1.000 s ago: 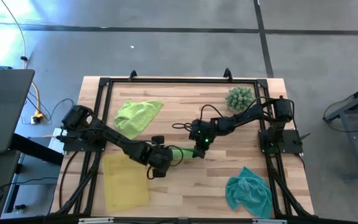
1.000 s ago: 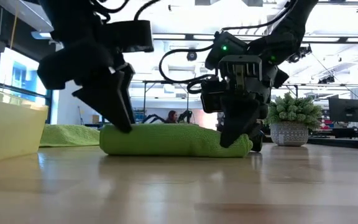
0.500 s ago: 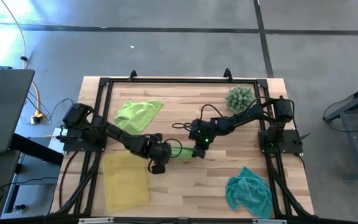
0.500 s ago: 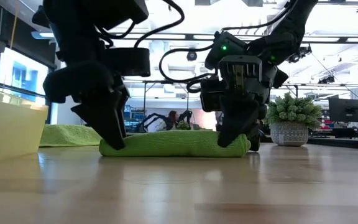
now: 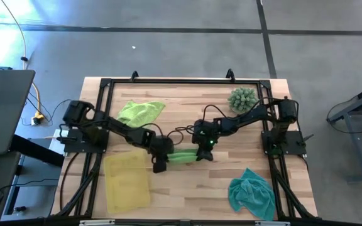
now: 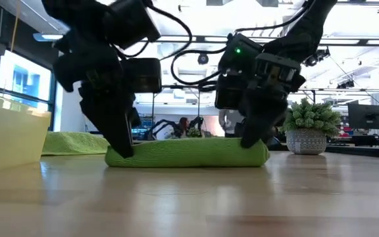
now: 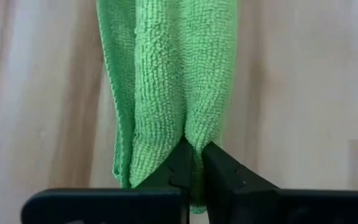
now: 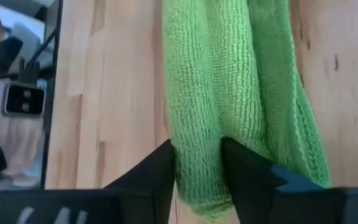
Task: Roll microfiber towels into tight, uniform cylinder then place into a basket
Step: Roll the green microfiber towel
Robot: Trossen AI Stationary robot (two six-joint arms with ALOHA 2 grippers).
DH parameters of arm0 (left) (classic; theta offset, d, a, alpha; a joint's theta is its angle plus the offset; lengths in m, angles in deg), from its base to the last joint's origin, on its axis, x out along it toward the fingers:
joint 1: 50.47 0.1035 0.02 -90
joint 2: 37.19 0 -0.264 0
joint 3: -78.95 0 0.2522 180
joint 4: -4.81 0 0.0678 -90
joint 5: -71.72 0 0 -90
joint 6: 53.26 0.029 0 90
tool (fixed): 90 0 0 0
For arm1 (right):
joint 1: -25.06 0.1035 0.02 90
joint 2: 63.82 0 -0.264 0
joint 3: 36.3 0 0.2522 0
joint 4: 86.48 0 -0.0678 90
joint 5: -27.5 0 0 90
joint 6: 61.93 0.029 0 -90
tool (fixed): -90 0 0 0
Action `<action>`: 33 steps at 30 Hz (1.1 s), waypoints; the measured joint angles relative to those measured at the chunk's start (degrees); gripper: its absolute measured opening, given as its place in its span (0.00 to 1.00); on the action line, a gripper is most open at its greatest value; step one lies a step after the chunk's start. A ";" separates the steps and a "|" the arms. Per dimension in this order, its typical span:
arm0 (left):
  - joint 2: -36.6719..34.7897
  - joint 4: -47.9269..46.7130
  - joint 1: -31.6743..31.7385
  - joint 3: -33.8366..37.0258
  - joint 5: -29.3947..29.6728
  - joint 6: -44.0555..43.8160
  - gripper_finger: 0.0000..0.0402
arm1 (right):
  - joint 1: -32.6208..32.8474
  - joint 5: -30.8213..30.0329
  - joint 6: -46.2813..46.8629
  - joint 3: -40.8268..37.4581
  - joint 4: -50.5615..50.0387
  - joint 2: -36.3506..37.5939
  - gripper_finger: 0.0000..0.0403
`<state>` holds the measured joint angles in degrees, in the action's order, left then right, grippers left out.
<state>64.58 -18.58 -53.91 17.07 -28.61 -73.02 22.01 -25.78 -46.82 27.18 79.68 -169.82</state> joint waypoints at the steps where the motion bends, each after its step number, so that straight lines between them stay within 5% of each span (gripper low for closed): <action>1: 0.09 0.13 0.84 0.02 -2.00 0.36 0.02 | 0.00 -0.33 -1.29 -0.03 -1.32 0.94 0.33; 5: 0.29 0.03 3.84 0.17 -8.43 1.61 0.03 | 1.22 -7.83 -8.42 -0.07 -6.04 5.73 0.33; 11: 0.64 -0.53 7.83 0.30 -16.45 2.24 0.03 | 9.50 -30.84 -23.35 -0.07 -7.07 10.93 0.33; 19: 0.66 -2.81 12.40 0.28 -19.36 1.87 0.03 | 19.93 -47.39 -33.61 -0.03 -0.98 9.88 0.33; 33: 0.62 -3.04 12.97 0.22 -18.52 -0.77 0.03 | 21.65 -50.08 -36.15 0.04 8.18 4.03 0.33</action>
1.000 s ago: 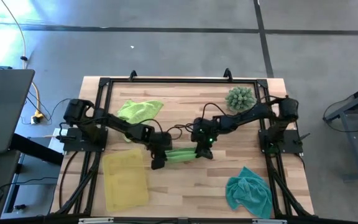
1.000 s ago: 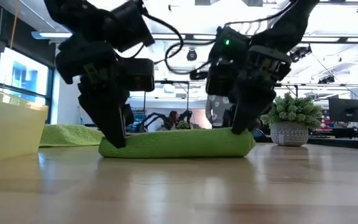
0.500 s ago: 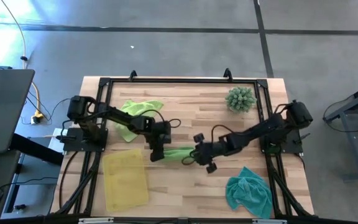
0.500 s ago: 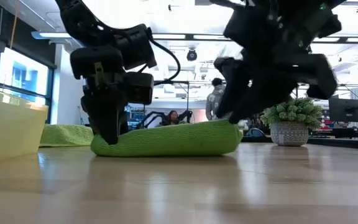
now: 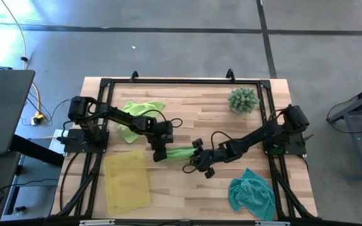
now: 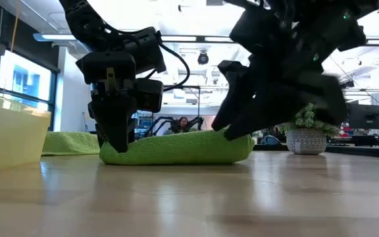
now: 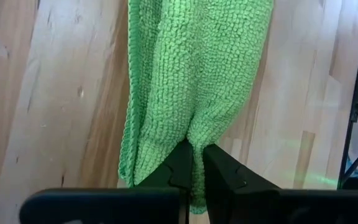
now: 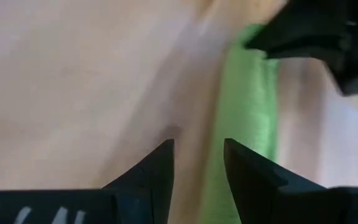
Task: Roll microfiber towels into tight, uniform cylinder then place into a basket
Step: Roll the green microfiber towel
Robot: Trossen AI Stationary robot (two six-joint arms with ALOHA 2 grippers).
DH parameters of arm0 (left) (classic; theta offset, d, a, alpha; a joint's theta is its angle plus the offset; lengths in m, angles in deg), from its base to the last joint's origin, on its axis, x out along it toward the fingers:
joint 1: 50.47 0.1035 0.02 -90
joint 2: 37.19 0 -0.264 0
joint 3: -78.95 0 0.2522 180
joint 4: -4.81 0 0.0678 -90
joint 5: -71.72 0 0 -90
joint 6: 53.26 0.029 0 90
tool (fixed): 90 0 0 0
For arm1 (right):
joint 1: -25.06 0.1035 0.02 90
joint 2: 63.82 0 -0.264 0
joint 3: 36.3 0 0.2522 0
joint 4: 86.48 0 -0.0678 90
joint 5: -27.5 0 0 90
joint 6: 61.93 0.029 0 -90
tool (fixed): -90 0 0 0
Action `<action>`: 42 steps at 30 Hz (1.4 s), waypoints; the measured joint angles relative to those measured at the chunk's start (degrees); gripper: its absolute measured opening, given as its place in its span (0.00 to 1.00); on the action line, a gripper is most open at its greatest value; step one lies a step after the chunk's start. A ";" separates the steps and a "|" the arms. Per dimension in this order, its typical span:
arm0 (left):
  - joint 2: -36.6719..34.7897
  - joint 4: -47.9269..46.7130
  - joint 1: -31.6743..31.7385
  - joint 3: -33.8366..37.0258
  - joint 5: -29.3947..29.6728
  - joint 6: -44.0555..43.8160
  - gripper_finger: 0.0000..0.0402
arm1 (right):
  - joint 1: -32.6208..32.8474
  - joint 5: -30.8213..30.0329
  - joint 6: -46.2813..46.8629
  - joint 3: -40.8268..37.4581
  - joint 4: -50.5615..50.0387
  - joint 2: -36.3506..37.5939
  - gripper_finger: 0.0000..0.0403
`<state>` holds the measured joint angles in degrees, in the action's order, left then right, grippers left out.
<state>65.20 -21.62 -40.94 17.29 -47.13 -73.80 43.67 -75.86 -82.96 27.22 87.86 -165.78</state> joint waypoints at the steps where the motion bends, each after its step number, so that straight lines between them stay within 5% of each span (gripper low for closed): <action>1: -0.01 0.02 -0.20 0.00 0.17 -0.03 0.03 | -0.13 -2.19 -0.85 0.00 0.05 -0.34 0.33; 5: -0.07 0.05 -0.54 -0.02 0.57 0.00 0.03 | -0.82 -6.15 -1.89 -0.02 -0.28 -1.19 0.34; 21: -0.20 0.44 -0.49 -0.02 -0.31 0.89 0.03 | -6.70 2.73 3.04 0.00 -2.75 -1.19 0.55; 33: -0.76 -0.15 2.39 -0.26 -1.62 3.13 0.12 | -10.05 7.62 13.67 0.04 -8.14 -1.19 0.48; 42: -5.01 -8.86 6.42 -4.76 1.15 13.10 0.24 | -10.07 7.90 21.36 0.17 -12.54 -1.10 0.31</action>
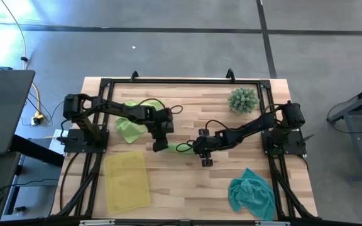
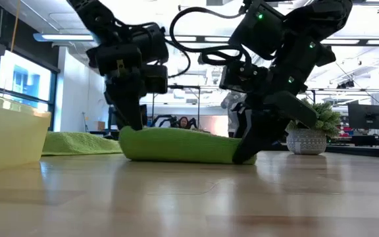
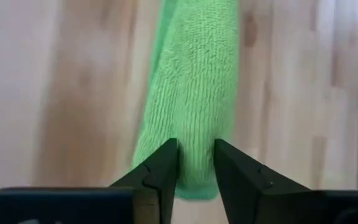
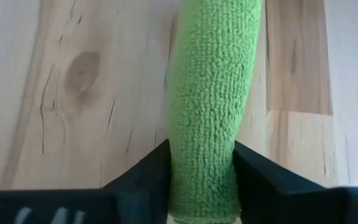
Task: Roll microfiber towels into tight, uniform cylinder then place into a basket
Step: Roll the green microfiber towel
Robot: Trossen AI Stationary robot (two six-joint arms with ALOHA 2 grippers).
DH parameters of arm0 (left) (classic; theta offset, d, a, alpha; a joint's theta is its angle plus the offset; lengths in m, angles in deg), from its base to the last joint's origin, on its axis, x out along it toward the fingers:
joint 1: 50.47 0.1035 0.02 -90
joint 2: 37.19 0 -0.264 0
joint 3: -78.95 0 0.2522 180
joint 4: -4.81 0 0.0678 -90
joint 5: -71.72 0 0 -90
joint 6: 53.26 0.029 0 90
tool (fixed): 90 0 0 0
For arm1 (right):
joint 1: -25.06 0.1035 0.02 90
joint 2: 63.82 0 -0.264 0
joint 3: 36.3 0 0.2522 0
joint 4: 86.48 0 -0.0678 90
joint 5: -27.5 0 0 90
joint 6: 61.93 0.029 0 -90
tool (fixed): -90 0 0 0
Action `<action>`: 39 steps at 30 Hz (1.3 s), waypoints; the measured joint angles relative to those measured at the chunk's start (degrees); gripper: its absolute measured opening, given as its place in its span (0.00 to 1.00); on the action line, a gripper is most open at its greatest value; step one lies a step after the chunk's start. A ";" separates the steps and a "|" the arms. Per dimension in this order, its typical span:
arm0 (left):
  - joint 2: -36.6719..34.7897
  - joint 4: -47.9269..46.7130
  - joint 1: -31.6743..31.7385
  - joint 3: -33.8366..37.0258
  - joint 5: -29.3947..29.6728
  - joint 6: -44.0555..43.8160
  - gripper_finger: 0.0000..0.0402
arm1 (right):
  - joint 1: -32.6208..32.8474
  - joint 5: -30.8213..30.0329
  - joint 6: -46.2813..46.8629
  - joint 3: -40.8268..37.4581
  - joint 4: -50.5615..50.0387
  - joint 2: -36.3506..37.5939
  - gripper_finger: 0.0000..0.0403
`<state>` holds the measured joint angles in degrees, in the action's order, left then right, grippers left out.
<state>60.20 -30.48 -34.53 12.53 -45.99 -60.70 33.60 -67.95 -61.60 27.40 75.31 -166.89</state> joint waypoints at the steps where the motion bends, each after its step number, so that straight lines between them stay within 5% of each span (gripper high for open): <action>1: -0.43 -1.03 0.19 -0.52 1.19 1.59 0.26 | 0.00 -0.01 0.78 0.00 -0.10 0.02 0.29; 7: -4.41 -4.07 -0.63 -1.77 6.72 7.54 0.30 | 0.00 -0.04 2.68 0.00 -0.26 0.04 0.16; 13: -5.40 6.76 -6.95 -0.69 8.94 5.71 0.33 | 0.00 -0.04 2.72 -0.08 0.22 0.04 0.12; 21: -2.17 19.18 -14.40 -0.55 29.10 10.42 0.33 | 0.02 -0.74 2.70 -0.13 0.99 -0.02 0.15; 39: 10.50 27.46 -15.48 -0.59 35.16 10.44 0.33 | 0.02 -0.67 3.69 -0.20 1.60 -0.11 0.18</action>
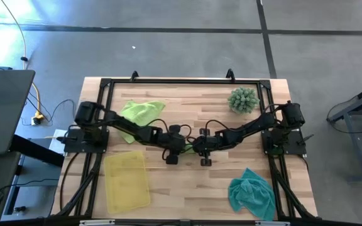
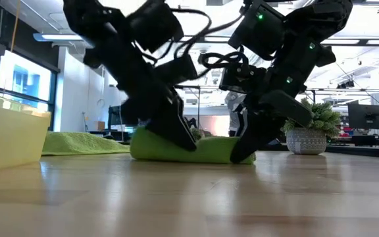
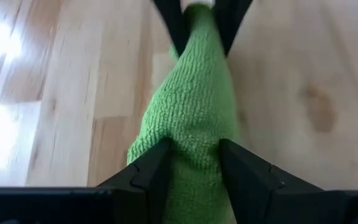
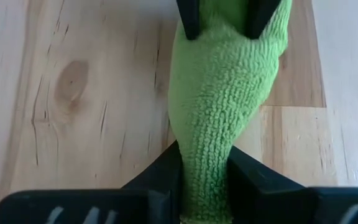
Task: Roll microfiber towels into tight, uniform cylinder then place into a basket
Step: Roll the green microfiber towel
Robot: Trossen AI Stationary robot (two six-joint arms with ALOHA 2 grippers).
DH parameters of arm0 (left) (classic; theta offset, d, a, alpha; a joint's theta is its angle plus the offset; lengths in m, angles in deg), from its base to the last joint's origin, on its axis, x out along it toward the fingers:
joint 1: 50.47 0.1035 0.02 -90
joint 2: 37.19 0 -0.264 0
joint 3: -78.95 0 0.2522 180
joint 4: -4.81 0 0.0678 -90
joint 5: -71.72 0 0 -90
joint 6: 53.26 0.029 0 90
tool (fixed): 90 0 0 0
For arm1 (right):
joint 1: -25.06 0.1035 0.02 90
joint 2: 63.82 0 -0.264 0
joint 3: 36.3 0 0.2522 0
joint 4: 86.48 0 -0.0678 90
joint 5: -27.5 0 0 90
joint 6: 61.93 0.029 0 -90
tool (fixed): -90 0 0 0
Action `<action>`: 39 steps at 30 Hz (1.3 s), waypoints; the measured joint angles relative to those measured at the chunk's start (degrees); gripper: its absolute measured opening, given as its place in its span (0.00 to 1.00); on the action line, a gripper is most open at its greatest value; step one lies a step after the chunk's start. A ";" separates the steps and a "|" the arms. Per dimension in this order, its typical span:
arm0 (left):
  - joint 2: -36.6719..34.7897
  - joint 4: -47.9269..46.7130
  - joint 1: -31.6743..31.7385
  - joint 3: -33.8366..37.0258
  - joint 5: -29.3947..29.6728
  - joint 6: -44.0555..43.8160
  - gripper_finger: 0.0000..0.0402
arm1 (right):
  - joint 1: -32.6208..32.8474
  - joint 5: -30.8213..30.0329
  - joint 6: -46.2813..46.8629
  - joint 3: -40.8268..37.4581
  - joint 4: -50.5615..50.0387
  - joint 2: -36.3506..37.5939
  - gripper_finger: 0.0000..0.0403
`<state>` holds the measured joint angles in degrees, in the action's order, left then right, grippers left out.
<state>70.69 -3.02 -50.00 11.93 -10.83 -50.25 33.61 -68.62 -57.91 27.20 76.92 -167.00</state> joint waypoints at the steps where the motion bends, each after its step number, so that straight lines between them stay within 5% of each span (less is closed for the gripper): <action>1: 0.89 0.33 0.00 -0.10 0.78 -0.64 0.33 | -0.02 0.15 0.42 0.00 0.02 0.00 0.18; 12: 3.45 3.38 -0.77 -0.09 2.78 -11.32 0.33 | 0.01 0.25 0.51 0.00 0.30 0.00 0.18; 39: 3.56 1.50 -2.36 -0.07 2.49 -16.71 0.34 | -0.02 0.36 0.49 -0.02 0.80 0.00 0.18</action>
<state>74.25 -1.52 -52.36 11.87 -8.34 -66.97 33.60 -68.26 -57.42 27.18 77.72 -167.00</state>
